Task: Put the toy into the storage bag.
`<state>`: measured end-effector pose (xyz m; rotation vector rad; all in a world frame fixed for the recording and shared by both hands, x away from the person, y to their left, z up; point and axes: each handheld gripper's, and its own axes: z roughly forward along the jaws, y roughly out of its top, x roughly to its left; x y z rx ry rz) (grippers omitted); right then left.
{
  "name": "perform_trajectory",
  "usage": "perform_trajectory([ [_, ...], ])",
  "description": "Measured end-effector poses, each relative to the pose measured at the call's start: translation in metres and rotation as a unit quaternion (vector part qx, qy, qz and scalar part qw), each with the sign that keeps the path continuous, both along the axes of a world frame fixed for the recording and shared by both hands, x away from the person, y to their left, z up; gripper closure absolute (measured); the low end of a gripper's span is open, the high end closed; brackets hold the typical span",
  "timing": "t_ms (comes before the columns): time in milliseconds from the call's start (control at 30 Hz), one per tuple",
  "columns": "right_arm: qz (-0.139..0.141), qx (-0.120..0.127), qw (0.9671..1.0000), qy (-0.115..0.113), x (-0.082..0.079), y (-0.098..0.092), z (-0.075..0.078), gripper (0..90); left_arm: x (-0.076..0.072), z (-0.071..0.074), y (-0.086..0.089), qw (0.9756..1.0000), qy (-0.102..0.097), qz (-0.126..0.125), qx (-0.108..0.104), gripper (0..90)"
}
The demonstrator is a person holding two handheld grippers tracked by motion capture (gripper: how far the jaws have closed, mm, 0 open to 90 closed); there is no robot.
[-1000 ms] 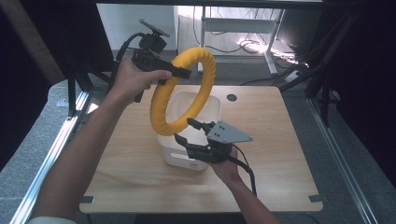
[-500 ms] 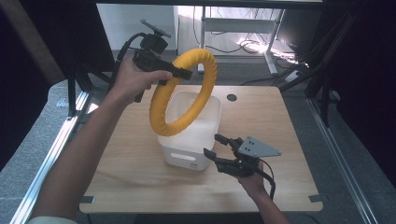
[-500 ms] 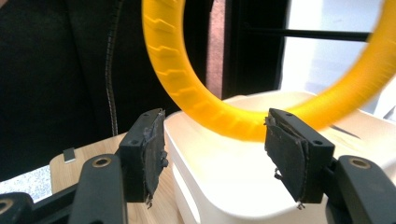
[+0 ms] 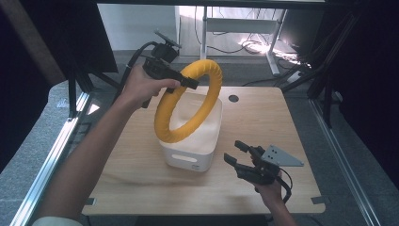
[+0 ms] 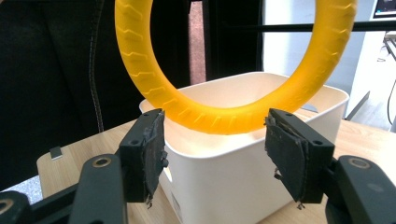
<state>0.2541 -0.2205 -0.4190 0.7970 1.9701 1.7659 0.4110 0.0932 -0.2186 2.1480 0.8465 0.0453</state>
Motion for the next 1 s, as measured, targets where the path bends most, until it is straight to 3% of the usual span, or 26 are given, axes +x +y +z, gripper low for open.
perform_trajectory([
  [333, -0.006, 0.003, 0.9999, 0.010, 0.001, -0.006, -0.010, 38.1, 0.009, -0.031, -0.005, 0.9997, 0.021, -0.007, 0.006, 49.8],
  [367, -0.007, 0.002, 0.9999, 0.009, 0.002, -0.007, -0.010, 38.1, 0.011, -0.032, -0.004, 0.9996, 0.020, -0.014, 0.015, 49.9],
  [1000, -0.012, 0.003, 0.9998, 0.013, 0.004, -0.011, -0.018, 38.1, 0.024, -0.065, -0.010, 0.9988, 0.044, -0.011, 0.019, 49.7],
])
